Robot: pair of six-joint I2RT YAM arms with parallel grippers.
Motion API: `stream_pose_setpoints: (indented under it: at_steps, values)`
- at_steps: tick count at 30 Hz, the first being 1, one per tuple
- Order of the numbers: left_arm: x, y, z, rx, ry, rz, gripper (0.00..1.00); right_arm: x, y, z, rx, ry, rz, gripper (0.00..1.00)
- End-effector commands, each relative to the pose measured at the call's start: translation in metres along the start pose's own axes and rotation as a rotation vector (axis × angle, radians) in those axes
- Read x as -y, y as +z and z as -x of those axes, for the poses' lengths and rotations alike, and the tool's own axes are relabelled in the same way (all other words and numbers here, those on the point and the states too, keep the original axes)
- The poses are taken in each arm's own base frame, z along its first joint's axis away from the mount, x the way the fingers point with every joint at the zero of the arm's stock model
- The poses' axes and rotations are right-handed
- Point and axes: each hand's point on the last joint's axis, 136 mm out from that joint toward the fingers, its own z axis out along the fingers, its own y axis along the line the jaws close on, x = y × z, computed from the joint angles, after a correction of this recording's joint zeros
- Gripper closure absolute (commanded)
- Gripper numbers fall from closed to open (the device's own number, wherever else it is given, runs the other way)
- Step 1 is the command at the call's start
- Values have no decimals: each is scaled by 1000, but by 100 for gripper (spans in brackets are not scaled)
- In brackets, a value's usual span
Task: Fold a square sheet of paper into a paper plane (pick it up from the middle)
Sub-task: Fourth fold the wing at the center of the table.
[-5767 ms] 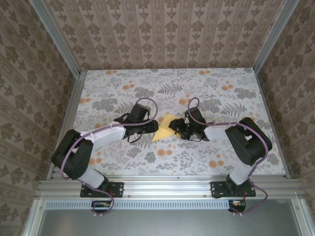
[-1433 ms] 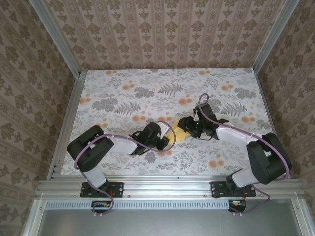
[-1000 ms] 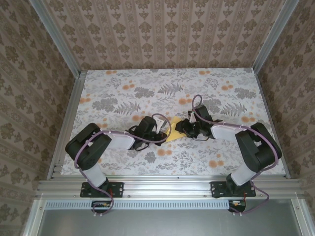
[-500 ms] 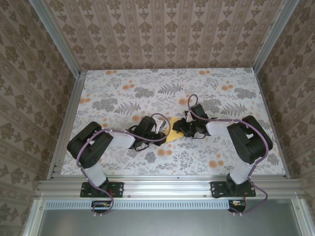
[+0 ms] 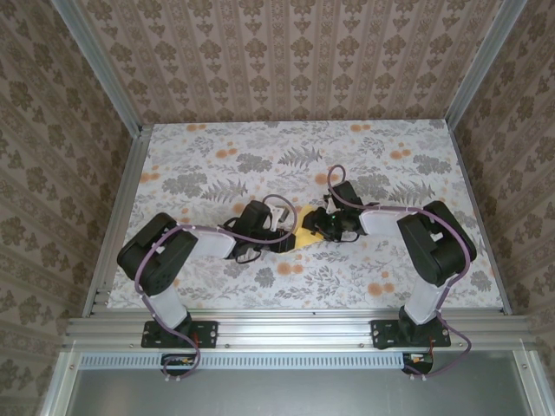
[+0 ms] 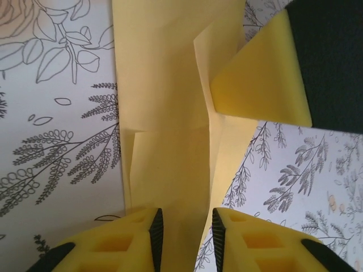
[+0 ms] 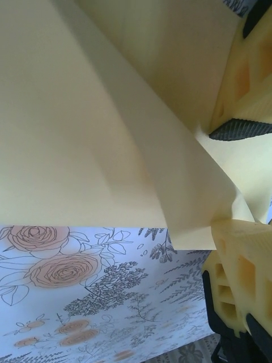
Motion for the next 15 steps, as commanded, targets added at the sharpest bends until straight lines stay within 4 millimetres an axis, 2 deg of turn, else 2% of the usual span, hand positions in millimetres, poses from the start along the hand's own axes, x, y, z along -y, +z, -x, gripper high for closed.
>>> stream_pose_setpoints:
  at_steps: [1,9,15]
  values:
    - [0,-5,8,2,-39,-1,66,36,9,-11,-31,46,-141,53]
    - [5,-1,19,22,-68,-26,64,48,12,-16,-39,87,-190,45]
    - [6,2,23,27,-90,-41,63,64,12,-20,-51,113,-273,44]
